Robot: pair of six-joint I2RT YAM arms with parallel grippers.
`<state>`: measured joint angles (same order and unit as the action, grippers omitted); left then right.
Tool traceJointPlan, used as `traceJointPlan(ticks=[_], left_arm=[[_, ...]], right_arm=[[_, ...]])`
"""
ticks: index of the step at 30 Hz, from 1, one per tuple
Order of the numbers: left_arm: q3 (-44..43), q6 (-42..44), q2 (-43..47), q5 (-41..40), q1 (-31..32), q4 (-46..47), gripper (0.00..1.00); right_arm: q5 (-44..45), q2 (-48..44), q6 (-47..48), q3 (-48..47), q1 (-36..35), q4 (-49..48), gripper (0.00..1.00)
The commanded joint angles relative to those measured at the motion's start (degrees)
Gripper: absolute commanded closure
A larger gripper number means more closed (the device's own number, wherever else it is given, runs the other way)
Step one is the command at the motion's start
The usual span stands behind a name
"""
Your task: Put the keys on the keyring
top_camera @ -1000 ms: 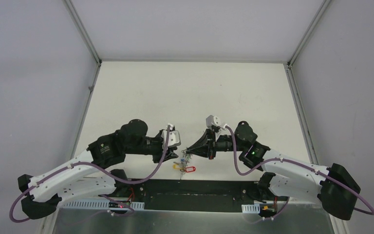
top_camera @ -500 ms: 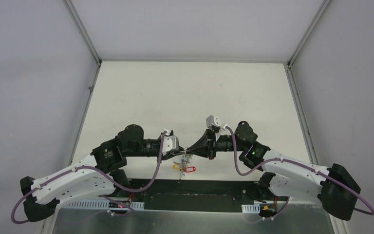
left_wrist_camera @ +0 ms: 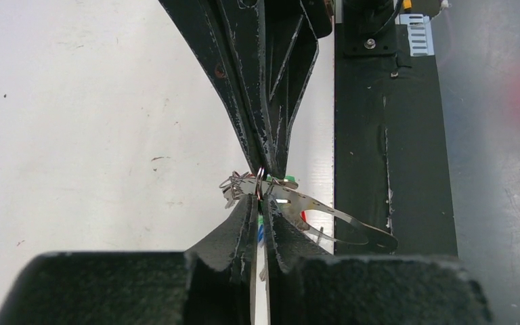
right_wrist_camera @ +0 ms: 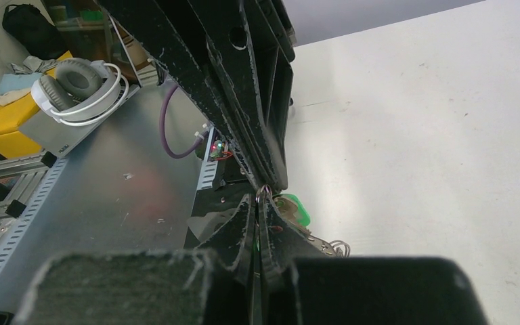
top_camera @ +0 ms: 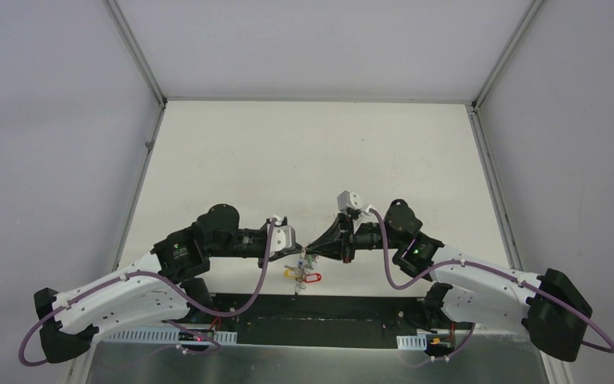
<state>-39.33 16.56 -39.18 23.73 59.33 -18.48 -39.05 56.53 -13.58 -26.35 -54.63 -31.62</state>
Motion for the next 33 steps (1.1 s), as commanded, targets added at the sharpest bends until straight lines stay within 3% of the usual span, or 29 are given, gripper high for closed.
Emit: traceJointPlan(ticks=[1, 10, 19, 28, 33], left_arm=[[-0.4, 1.4, -1.4, -0.5, 0.7, -3.4, 0.91], [-1.0, 0.1, -4.4, 0.4, 0.7, -3.1, 0.87], [-0.4, -0.6, -3.3, 2.5, 0.7, -2.8, 1.0], [-0.5, -0.6, 2.4, -4.0, 0.7, -2.3, 0.74], [-1.2, -0.3, 2.7, -2.8, 0.7, -1.4, 0.75]], right_arm=[[-0.1, -2.5, 0.3, -0.6, -0.1, -4.2, 1.0], [0.1, -2.5, 0.1, -0.6, -0.2, -4.5, 1.0], [0.5, -2.8, 0.1, -0.5, -0.1, -4.5, 1.0], [0.7, -3.1, 0.0, -0.4, -0.1, -4.3, 1.0], [0.8, -2.9, 0.0, -0.4, -0.1, -4.3, 1.0]])
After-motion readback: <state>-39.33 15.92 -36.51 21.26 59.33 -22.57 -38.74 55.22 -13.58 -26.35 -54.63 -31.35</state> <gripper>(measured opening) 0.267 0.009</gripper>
